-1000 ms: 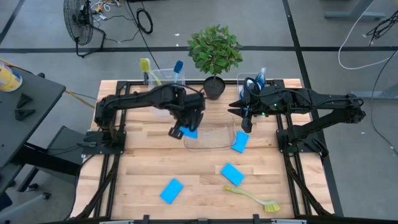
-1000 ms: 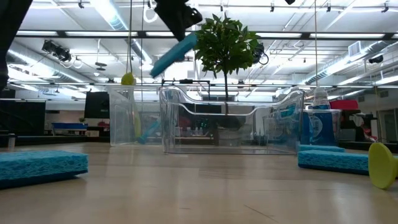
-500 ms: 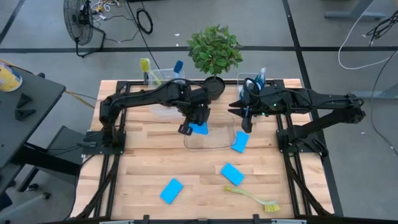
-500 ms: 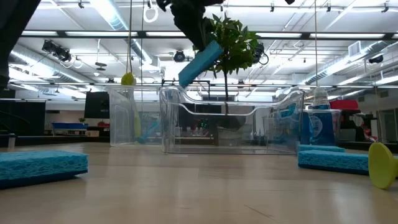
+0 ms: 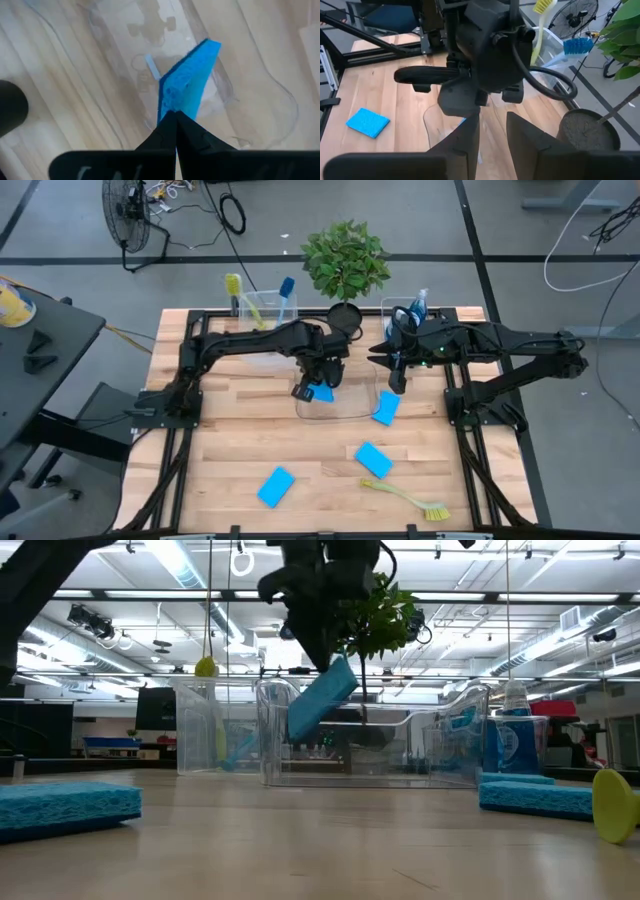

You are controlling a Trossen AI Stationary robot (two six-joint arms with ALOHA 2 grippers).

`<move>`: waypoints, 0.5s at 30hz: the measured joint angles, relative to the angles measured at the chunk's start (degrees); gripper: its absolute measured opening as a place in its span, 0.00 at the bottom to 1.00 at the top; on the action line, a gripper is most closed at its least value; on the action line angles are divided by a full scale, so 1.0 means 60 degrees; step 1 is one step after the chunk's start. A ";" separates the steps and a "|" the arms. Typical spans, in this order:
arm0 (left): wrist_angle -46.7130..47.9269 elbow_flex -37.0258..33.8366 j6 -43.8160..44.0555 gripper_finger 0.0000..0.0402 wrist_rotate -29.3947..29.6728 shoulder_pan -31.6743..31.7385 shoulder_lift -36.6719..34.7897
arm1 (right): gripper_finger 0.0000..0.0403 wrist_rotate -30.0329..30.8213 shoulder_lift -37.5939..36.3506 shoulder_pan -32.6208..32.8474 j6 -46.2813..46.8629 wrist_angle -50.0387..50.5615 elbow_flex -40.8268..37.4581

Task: Pick & Place Kitchen Sink Supplies
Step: Put the blue sponge into the bottom transparent bin

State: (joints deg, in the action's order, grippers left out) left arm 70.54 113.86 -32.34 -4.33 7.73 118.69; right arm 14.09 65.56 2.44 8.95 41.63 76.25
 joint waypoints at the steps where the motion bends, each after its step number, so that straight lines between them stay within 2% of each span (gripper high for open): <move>1: -0.0050 0.0011 -0.0043 0.00 -0.0005 -0.0001 0.0065 | 0.24 0.0000 0.0000 0.0003 0.0000 0.0000 0.0000; 8: -0.0024 0.0016 -0.0015 0.02 0.0001 0.0036 0.0219 | 0.24 0.0000 0.0000 0.0002 0.0000 0.0022 0.0000; 15: -0.0021 0.0011 0.0022 0.15 -0.0002 0.0026 0.0220 | 0.24 0.0000 0.0000 0.0001 0.0000 0.0022 0.0000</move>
State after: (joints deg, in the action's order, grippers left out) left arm 70.41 113.93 -32.21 -4.34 7.88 120.01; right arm 14.09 65.56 2.45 8.95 41.76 76.25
